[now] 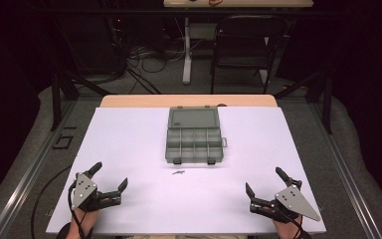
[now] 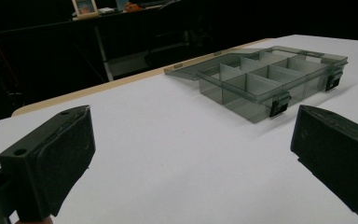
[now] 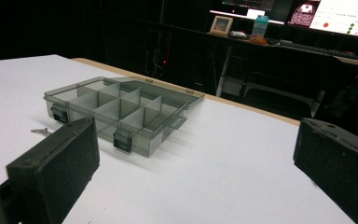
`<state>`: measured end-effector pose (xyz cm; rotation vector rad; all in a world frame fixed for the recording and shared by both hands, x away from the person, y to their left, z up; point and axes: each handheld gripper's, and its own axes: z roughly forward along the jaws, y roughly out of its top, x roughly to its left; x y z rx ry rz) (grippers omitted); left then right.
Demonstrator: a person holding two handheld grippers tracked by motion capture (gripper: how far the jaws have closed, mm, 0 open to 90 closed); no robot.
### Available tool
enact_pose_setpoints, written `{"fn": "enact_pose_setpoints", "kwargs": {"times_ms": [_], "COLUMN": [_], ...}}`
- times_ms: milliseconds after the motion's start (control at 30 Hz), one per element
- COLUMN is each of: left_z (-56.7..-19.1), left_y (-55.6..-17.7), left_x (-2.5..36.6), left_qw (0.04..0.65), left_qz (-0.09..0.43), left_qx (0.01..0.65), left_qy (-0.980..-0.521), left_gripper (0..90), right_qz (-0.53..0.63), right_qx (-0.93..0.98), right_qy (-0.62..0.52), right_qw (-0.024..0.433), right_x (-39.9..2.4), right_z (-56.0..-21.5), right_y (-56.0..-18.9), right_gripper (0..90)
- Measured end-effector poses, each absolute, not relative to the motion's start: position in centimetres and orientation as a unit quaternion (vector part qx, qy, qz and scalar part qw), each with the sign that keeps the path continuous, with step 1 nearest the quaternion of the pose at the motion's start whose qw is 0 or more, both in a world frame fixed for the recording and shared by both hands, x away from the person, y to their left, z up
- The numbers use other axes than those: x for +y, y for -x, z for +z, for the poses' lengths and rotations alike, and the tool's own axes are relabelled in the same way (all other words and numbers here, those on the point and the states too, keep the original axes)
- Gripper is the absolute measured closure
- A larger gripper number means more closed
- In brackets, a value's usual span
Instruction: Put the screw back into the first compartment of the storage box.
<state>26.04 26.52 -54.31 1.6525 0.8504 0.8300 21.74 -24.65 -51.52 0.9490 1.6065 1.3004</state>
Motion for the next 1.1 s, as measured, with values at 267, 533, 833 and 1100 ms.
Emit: {"fn": "enact_pose_setpoints", "kwargs": {"times_ms": [267, 533, 833, 1100], "left_z": [-54.5, -54.3, -54.3, -54.2], "left_y": [-26.9, -27.4, -29.0, -30.8], "left_x": [25.4, 24.4, 22.5, 19.8], "left_qw": [0.522, 0.516, 0.51, 0.486], "left_qz": [0.347, 0.334, 0.303, 0.256], "left_qx": [0.341, 0.337, 0.324, 0.31], "left_qy": [-0.701, -0.713, -0.737, -0.776], "left_gripper": [0.0, 0.0, 0.0, 0.0], "right_qz": [0.516, 0.52, 0.514, 0.516], "right_qx": [0.651, 0.652, 0.662, 0.664], "right_qy": [-0.375, -0.375, -0.371, -0.368], "right_qw": [0.411, 0.405, 0.399, 0.396], "right_x": [-24.6, -24.7, -24.5, -24.3], "right_z": [-51.6, -51.6, -51.7, -51.7], "right_y": [-21.9, -22.2, -22.5, -22.6], "right_gripper": [0.0, 0.0, 0.0, 0.0]}}
